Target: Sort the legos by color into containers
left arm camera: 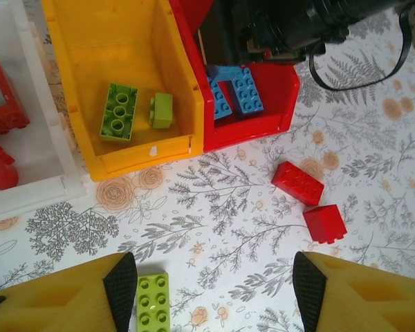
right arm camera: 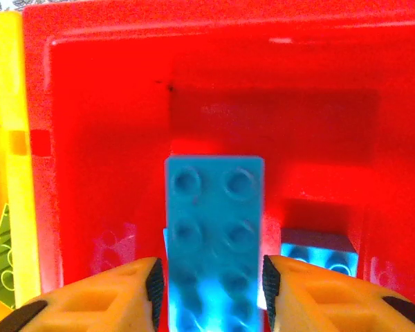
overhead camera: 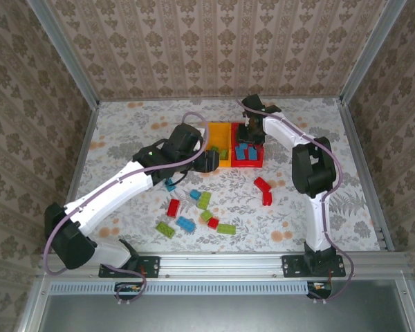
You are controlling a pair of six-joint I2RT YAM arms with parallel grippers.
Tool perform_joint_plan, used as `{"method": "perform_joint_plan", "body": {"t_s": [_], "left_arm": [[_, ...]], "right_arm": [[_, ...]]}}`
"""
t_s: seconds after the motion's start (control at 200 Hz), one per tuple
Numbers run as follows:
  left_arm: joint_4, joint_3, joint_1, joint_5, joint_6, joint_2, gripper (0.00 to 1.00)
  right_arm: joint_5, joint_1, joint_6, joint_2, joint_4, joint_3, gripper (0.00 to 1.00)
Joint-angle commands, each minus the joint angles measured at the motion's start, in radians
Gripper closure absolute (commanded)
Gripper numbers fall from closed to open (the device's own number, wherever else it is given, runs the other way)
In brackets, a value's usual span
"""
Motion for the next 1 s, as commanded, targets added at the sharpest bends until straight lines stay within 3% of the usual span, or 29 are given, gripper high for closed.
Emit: {"method": "perform_joint_plan", "body": {"t_s": [0.0, 0.12, 0.285, 0.455, 0.685, 0.78, 0.995], "left_arm": [[-0.034, -0.009, -0.007, 0.020, 0.038, 0.010, 0.36], [-0.048, -0.038, -0.006, 0.026, 0.042, 0.008, 0.35], [-0.168, -0.070, -0.004, -0.031, 0.013, -0.018, 0.35], [-0.292, -0.202, 0.031, -0.060, -0.059, -0.091, 0.32], [-0.350, -0.352, 0.067, -0.014, -0.043, -0.049, 0.26], [-0.325, -0.381, 0.093, 0.007, -0.023, -0.008, 0.24], [-0.274, -0.375, 0.149, 0.017, 0.044, 0.105, 0.25]], "right_arm": [[-0.004, 0.002, 0.005, 0.011, -0.074, 0.069, 0.48], [0.022, 0.009, -0.008, -0.028, -0.085, 0.069, 0.41], [0.076, 0.044, -0.039, -0.150, -0.094, 0.031, 0.42], [0.103, 0.162, -0.072, -0.395, 0.049, -0.212, 0.41], [-0.205, 0.419, -0.072, -0.723, 0.467, -0.714, 0.18], [-0.299, 0.472, -0.030, -0.753, 0.494, -0.789, 0.18], [-0.307, 0.520, -0.007, -0.774, 0.472, -0.836, 0.18]]}}
